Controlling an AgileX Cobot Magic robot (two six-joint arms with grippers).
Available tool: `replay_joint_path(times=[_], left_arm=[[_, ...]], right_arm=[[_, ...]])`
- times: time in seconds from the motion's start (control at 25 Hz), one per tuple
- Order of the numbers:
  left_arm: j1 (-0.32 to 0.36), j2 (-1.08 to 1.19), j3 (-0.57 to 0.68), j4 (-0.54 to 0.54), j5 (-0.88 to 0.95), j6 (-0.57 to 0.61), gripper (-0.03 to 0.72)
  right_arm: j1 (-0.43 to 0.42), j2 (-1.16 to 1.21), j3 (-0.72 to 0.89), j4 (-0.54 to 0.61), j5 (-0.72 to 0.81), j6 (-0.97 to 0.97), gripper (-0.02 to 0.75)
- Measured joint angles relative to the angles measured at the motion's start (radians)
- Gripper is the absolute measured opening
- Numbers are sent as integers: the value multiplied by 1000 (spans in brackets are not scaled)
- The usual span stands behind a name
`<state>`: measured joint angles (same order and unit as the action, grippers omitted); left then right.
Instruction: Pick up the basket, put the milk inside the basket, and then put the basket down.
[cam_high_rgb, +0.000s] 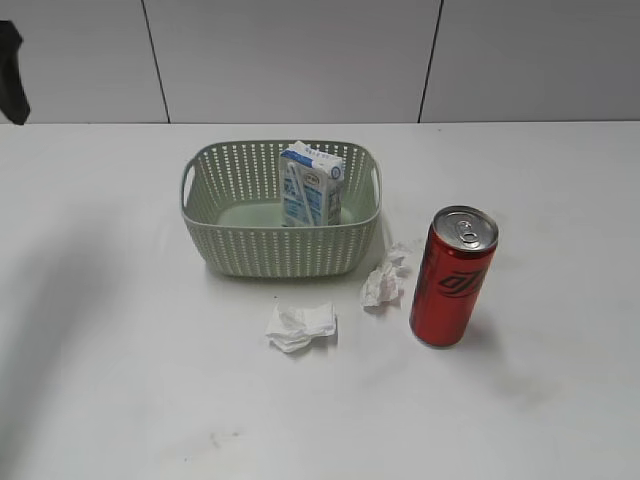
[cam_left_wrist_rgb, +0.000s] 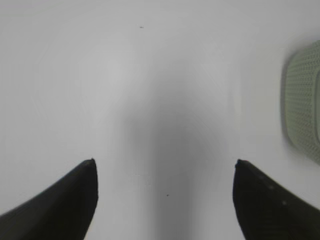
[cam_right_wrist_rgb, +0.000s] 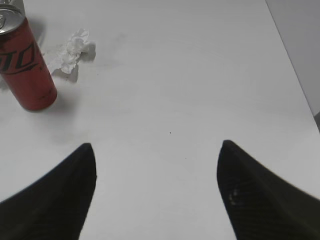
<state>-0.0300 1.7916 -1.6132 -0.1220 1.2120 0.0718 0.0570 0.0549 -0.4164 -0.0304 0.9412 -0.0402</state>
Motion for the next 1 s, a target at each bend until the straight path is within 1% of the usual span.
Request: replay_joint_path(times=[0.08,0.2,0.32,0.6,0.8,1.0], left_arm=[[11,-43,48,12,1,2,624],[16,-124,163,24,0,5,613],[17,-234,323,24,-5,7,605],[17,-516,673,33,-103,7,596],[17,-704,858,32,-163,7,594],[17,-859,1011,29,-174,7,590]], right_arm=[[0,0,0,0,0,1,589],[0,0,0,0,0,1,589],[0,0,0,0,0,0,589],[0,0,0,0,0,1,589],[0,0,0,0,-1,2,589],[0,0,0,0,-1,2,589]])
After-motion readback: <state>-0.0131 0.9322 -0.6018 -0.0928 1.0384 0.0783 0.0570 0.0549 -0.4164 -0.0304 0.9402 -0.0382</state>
